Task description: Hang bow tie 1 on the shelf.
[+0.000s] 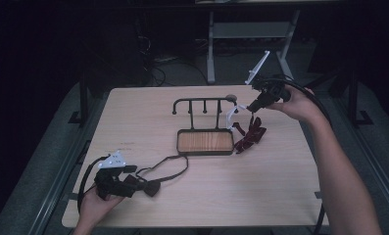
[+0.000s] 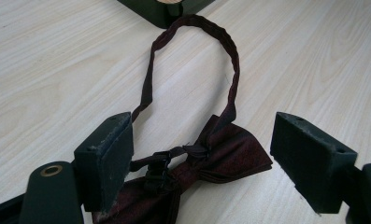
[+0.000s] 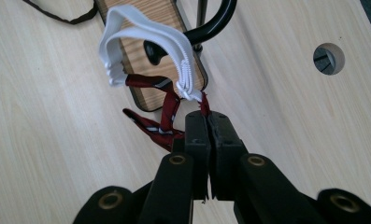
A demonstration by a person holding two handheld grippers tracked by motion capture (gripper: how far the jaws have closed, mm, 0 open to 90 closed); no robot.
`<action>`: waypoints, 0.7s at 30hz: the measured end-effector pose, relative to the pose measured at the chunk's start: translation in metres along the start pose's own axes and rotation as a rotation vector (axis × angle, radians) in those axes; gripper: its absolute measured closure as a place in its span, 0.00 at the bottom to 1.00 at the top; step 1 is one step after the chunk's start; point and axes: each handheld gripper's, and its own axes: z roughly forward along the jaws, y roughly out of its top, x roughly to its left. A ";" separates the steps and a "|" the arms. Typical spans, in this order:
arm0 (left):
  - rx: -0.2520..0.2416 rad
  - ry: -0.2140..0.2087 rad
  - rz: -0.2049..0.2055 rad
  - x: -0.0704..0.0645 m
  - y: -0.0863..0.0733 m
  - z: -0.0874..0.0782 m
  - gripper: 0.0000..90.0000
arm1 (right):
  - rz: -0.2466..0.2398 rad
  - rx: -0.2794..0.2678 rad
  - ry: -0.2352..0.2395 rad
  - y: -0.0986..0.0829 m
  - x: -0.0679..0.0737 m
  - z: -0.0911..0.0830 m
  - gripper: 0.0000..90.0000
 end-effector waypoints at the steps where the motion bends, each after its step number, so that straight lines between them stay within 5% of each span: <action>1: 0.000 0.000 0.000 0.000 0.000 0.000 0.24 | 0.000 0.000 0.000 0.000 0.000 0.000 0.97; 21: 0.000 -0.011 0.006 0.000 0.000 0.001 0.24 | 0.099 -0.011 -0.008 0.006 -0.018 0.004 0.95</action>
